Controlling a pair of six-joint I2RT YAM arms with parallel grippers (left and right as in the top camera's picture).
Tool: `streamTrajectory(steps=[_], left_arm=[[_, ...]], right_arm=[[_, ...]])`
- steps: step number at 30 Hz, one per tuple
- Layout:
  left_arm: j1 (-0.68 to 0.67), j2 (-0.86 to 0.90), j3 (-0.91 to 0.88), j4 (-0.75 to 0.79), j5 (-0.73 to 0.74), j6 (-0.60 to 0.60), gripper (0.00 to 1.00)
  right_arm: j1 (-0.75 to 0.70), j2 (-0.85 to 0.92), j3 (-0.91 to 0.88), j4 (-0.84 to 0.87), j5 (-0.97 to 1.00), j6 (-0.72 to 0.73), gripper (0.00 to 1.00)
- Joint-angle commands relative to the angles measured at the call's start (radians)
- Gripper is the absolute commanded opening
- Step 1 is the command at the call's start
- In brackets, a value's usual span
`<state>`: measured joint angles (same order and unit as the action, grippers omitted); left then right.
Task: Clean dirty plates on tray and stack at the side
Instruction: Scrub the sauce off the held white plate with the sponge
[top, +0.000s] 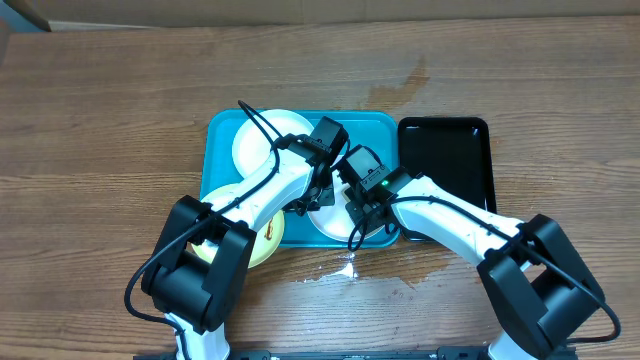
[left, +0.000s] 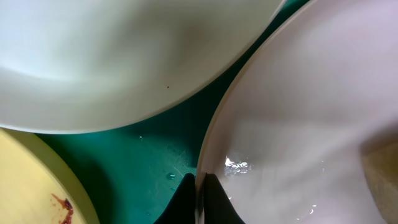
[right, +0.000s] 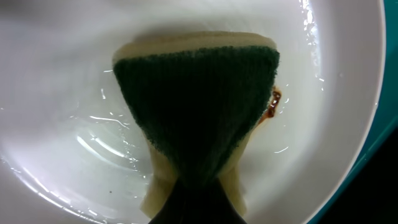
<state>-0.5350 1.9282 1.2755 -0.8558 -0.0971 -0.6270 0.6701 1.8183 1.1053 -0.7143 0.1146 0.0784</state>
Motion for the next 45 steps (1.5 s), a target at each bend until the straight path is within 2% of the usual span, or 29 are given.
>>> streamTrajectory(steps=[1,20,29,42,45], left_arm=[[0.005,-0.019,-0.017,-0.011,-0.009,0.002,0.04],[0.005,-0.019,-0.017,-0.011,-0.01,-0.01,0.04],[0.006,-0.019,-0.017,-0.035,-0.018,-0.213,0.04],[0.006,-0.019,-0.017,-0.033,-0.018,-0.207,0.04],[0.006,-0.019,-0.017,-0.029,-0.018,-0.171,0.04]], right_arm=[[0.002,0.029,-0.007,0.02,0.069,0.009,0.04],[0.002,0.03,-0.007,0.069,0.068,0.064,0.04],[0.002,0.03,-0.007,0.055,0.068,0.137,0.04],[-0.009,0.03,-0.007,0.051,0.044,0.162,0.04],[-0.016,0.03,-0.007,0.043,0.014,0.162,0.04]])
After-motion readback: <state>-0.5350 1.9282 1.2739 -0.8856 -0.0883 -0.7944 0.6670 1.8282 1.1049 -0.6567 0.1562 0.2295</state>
